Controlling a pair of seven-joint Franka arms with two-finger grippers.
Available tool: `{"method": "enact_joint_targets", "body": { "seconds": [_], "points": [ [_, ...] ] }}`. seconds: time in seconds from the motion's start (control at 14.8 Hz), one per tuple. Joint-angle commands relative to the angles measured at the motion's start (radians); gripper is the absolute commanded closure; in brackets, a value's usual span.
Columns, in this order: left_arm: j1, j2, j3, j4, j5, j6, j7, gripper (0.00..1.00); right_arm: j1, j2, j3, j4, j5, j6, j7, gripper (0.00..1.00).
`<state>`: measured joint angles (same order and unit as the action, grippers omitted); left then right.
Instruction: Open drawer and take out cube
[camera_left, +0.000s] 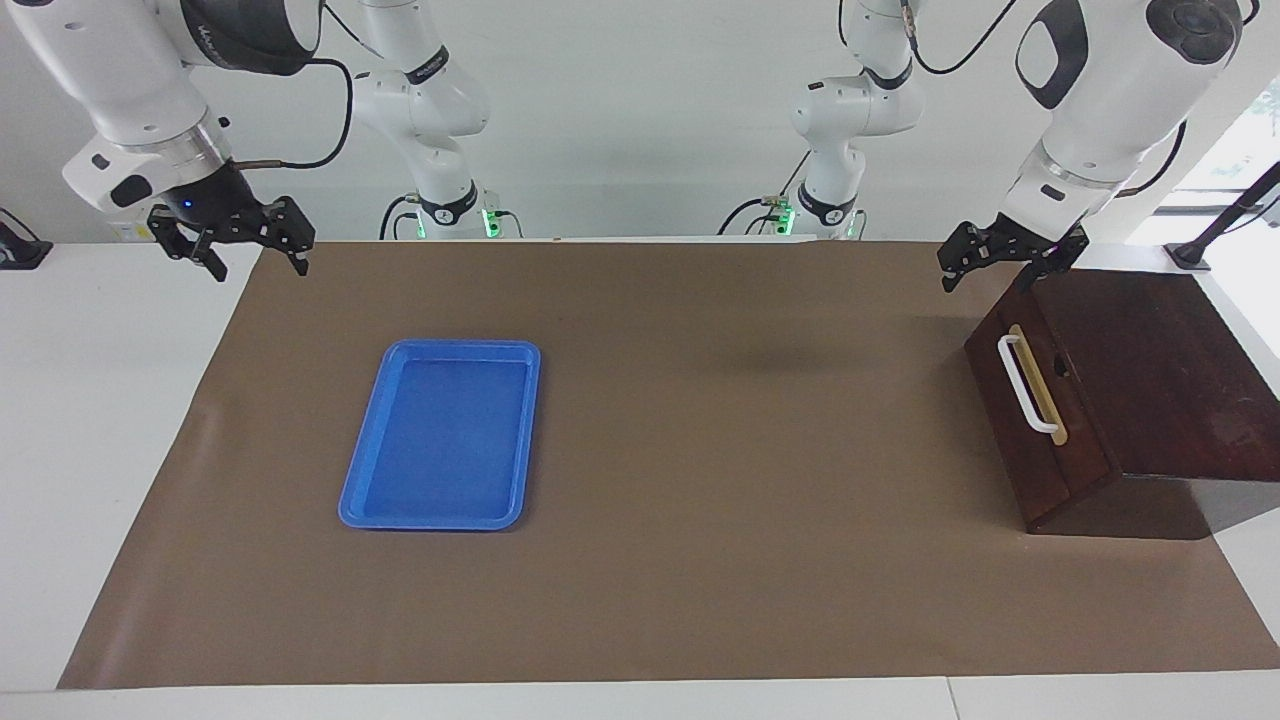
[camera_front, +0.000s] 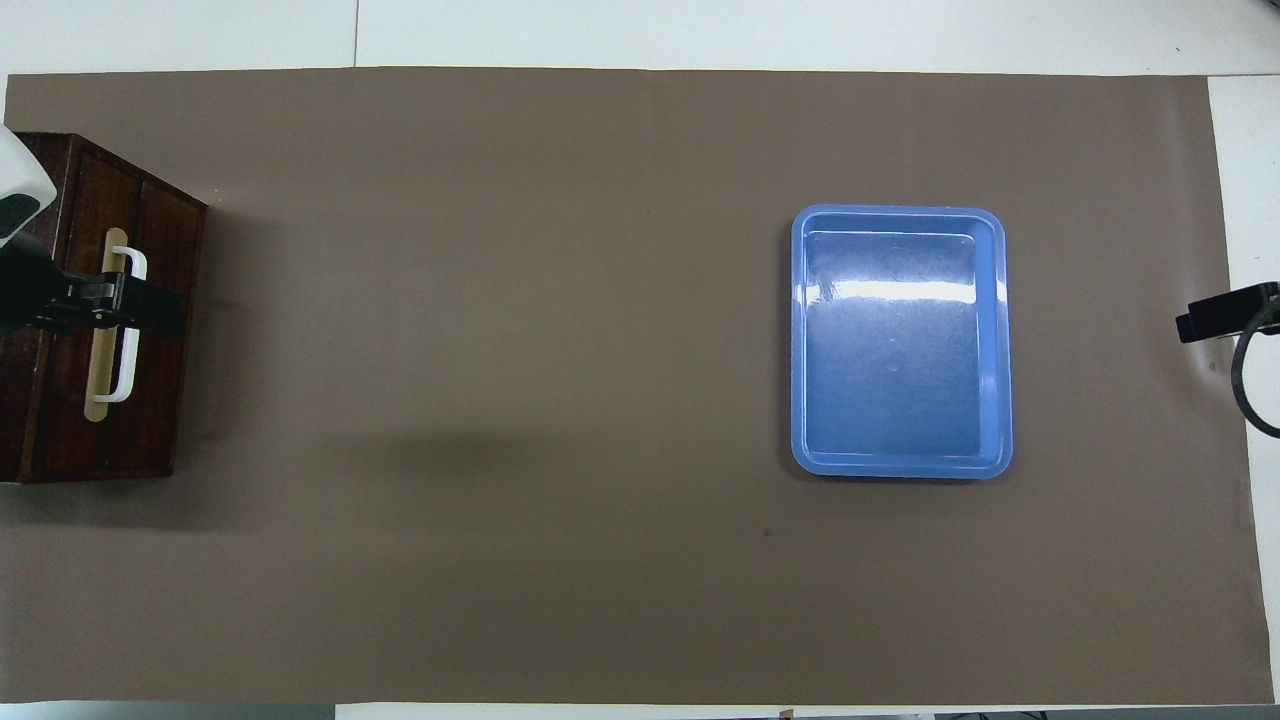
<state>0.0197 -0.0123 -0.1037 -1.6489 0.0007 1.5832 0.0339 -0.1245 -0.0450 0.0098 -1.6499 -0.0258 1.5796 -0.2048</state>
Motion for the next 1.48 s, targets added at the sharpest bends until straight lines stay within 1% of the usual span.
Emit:
{"method": "enact_joint_targets", "body": {
  "seconds": [0.0,0.34,0.54,0.67,0.81,0.94,1.01,1.08,1.21,1.35,1.41],
  "points": [
    [0.003,-0.011,0.004,-0.003,-0.013,-0.041,0.004,0.0,-0.014,-0.007,0.006,-0.013,0.01,0.004,-0.033,0.0],
    [0.0,-0.014,0.004,0.0,-0.01,-0.037,-0.002,0.0,-0.004,-0.009,0.007,-0.013,0.013,-0.001,-0.019,0.0],
    [-0.012,-0.009,0.002,-0.034,0.008,0.096,0.003,0.0,-0.006,-0.009,0.007,-0.013,0.017,-0.01,-0.013,0.0],
    [-0.052,0.018,-0.001,-0.04,0.106,0.173,0.003,0.0,-0.006,-0.007,0.007,-0.013,0.017,-0.009,-0.013,0.0],
    [-0.056,0.063,-0.001,-0.04,0.158,0.214,0.003,0.0,-0.004,-0.007,0.007,-0.013,0.017,-0.007,-0.013,0.0],
    [-0.095,0.107,-0.001,-0.051,0.275,0.238,0.001,0.0,-0.003,-0.01,0.007,-0.018,0.017,-0.007,-0.013,0.0],
    [-0.096,0.135,-0.002,-0.051,0.332,0.245,0.001,0.0,-0.001,-0.012,0.009,-0.027,0.017,-0.006,-0.011,0.0],
    [-0.098,0.143,-0.001,-0.064,0.361,0.262,-0.008,0.0,-0.001,-0.015,0.009,-0.031,0.017,-0.003,-0.011,0.0],
    [-0.087,0.158,-0.001,-0.117,0.418,0.352,-0.02,0.0,-0.003,-0.013,0.009,-0.031,0.017,-0.003,-0.011,0.0],
    [-0.083,0.198,0.001,-0.132,0.496,0.405,-0.049,0.0,-0.001,-0.015,0.009,-0.031,0.017,-0.006,-0.011,0.0],
    [-0.078,0.201,0.004,-0.153,0.542,0.432,-0.054,0.0,-0.003,-0.015,0.009,-0.031,0.017,-0.006,-0.011,0.0]
  ]
}}
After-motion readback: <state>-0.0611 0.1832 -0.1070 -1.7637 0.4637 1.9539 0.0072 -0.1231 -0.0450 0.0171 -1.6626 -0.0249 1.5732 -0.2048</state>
